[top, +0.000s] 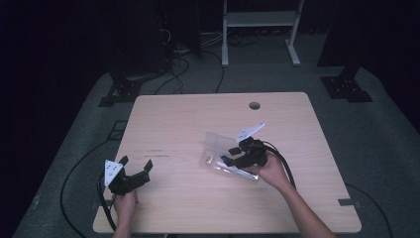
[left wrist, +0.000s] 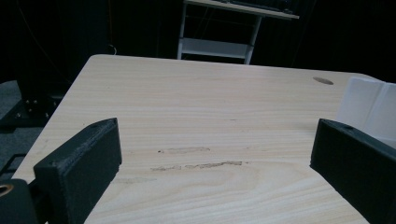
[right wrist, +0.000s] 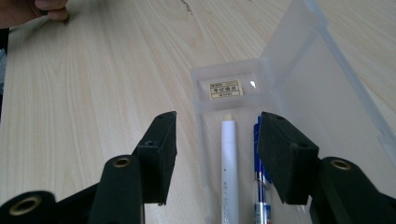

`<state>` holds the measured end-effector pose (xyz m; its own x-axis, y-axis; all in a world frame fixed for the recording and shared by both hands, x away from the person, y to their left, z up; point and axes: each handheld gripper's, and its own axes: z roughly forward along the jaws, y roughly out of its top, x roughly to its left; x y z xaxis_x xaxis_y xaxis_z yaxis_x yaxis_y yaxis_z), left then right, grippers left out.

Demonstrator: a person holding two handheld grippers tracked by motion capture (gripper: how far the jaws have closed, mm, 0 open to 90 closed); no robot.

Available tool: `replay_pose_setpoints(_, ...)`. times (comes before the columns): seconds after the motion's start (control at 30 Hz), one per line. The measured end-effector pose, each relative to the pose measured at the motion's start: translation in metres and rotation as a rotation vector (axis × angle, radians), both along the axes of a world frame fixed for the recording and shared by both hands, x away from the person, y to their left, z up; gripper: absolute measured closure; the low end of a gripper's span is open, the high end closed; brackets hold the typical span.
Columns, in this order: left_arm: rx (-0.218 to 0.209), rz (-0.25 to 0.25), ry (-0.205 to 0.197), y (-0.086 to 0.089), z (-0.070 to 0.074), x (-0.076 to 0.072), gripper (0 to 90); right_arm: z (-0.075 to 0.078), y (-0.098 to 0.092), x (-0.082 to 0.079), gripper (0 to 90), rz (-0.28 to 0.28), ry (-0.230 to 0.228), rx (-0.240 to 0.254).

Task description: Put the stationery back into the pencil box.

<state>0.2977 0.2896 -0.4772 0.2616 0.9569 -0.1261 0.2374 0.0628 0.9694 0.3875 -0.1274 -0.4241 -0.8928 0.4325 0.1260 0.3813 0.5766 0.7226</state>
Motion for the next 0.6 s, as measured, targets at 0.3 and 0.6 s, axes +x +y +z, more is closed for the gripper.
replay_pose_setpoints(0.3,0.002,0.005,0.000,0.000,0.000,-0.001,1.0,-0.002,-0.017,-0.007,44.3,-0.012,-0.007,0.008)
replay_pose_setpoints(0.6,0.002,0.007,0.001,0.000,0.000,-0.002,1.1,-0.006,-0.031,-0.017,42.2,-0.022,-0.004,0.020)
